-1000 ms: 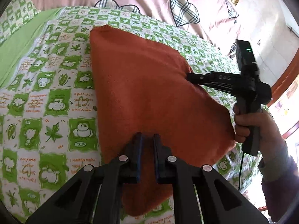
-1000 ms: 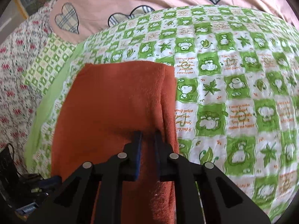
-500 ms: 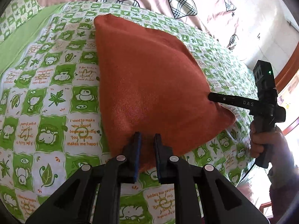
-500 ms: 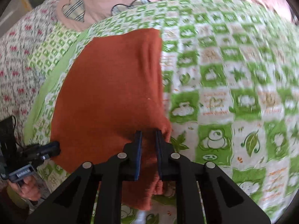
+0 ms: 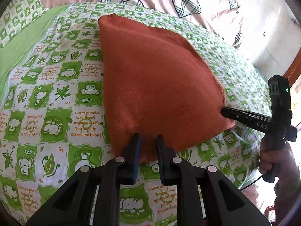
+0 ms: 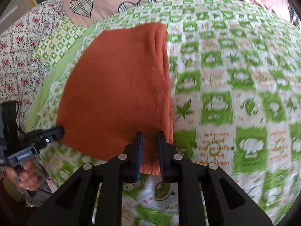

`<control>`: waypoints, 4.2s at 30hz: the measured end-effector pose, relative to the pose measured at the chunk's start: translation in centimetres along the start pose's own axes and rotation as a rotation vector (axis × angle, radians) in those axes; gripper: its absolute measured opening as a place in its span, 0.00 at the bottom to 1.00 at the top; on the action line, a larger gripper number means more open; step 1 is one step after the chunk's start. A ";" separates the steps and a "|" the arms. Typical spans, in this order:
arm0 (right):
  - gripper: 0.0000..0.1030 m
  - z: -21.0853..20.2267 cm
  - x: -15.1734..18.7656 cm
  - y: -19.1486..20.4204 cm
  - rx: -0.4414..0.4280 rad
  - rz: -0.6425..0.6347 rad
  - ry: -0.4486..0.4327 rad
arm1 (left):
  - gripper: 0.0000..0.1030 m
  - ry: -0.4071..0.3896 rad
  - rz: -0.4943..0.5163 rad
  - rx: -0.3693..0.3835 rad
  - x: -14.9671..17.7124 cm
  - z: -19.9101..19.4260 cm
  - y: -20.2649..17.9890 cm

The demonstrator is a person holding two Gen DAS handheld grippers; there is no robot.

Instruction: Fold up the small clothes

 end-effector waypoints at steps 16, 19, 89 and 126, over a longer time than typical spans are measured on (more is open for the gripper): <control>0.35 -5.2 1.6 1.7 -0.001 0.026 -0.050 | 0.56 -0.005 0.034 -0.169 1.6 -4.1 -0.4; 0.41 -5.8 2.5 2.5 -0.002 0.009 -0.049 | 0.56 0.000 0.046 -0.182 2.4 -4.7 -0.5; 0.94 -0.7 -3.0 8.0 -0.044 -0.127 0.018 | 0.94 -0.028 0.011 -0.422 -4.5 -3.6 2.8; 0.95 -0.4 -3.6 6.5 -0.056 -0.071 0.002 | 0.95 -0.004 0.052 -0.347 -4.8 -2.2 1.2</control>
Point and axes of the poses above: each gripper's, at about its wrist camera, not at the fingertips, and z roughly the way its jaws point, y to its left, x to its underside, the point moved 5 cm from there along z, roughly the way its jaws point, and after that the axes turned 8 degrees about z, right-handed, at the moved point
